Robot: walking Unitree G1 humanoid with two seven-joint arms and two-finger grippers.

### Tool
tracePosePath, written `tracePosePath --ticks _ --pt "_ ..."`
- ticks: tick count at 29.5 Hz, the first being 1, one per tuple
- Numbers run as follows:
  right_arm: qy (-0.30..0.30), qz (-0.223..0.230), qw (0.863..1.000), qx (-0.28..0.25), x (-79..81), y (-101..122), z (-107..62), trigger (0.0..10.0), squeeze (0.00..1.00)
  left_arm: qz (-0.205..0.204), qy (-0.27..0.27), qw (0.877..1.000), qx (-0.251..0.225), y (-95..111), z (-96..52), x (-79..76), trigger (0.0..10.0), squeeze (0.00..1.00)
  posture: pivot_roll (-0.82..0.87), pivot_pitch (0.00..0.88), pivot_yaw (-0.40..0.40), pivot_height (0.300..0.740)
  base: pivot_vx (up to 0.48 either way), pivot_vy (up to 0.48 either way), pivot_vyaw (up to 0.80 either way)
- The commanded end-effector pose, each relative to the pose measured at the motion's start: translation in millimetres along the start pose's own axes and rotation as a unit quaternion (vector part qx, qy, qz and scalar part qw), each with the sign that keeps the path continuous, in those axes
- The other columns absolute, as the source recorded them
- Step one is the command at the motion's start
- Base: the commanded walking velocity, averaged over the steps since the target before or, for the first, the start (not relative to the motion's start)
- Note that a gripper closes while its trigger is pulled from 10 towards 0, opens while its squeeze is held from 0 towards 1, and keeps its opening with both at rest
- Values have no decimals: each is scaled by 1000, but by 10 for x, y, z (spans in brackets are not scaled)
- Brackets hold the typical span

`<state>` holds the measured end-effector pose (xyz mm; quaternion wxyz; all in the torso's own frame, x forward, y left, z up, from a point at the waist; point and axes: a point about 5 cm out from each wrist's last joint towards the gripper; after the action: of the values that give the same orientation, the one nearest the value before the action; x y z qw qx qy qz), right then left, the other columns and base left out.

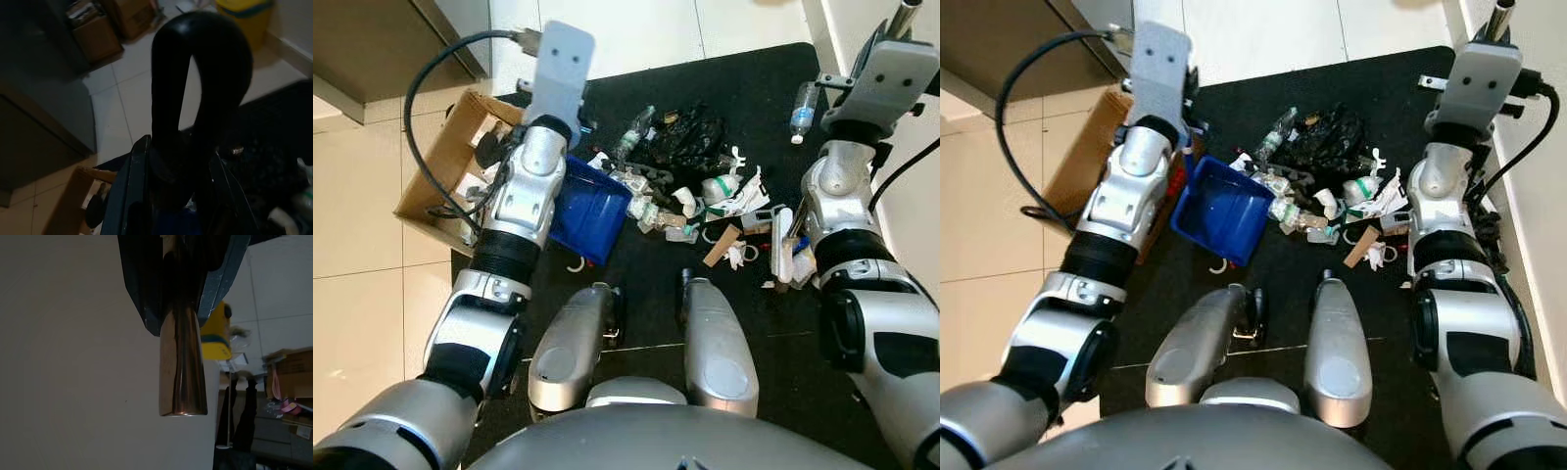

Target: Sweep floor

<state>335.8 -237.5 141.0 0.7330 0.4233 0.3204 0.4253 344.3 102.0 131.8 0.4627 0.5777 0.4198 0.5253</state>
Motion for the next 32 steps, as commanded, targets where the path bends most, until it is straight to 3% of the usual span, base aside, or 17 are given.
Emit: tracePosePath --ticks 1,10,17,21,32 --pt "-2 14 1000 15 29 -48 -48 10000 0 -37 6 999 -5 -77 -44 -28 10000 0 64 220 155 740 0 0 0" --pt "27 46 998 43 251 -52 -38 10000 0 -82 -21 996 -7 -267 -200 -188 10000 0 68 228 139 740 0 0 0" --pt "36 75 995 54 395 -25 -32 10000 0 -131 -62 989 -24 -146 -207 -499 10000 0 69 233 131 740 0 0 0" --pt "49 109 991 68 524 -28 -86 10000 0 -128 -80 988 -30 -111 -190 -618 10000 0 59 234 140 740 0 0 0" --pt "102 175 977 69 796 17 -257 10000 0 -91 -54 994 -23 -166 -127 -540 10000 0 47 237 149 740 0 0 0"
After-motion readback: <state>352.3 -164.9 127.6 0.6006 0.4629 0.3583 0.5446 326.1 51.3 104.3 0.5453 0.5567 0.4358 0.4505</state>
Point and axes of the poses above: a point about 5 cm out from each wrist's last joint towards the gripper, its own z axis pointing out of the wrist towards the gripper, its own y axis along the axis of the wrist's last joint, x = y × z, and after that the axes turned 3 degrees about z, right-handed
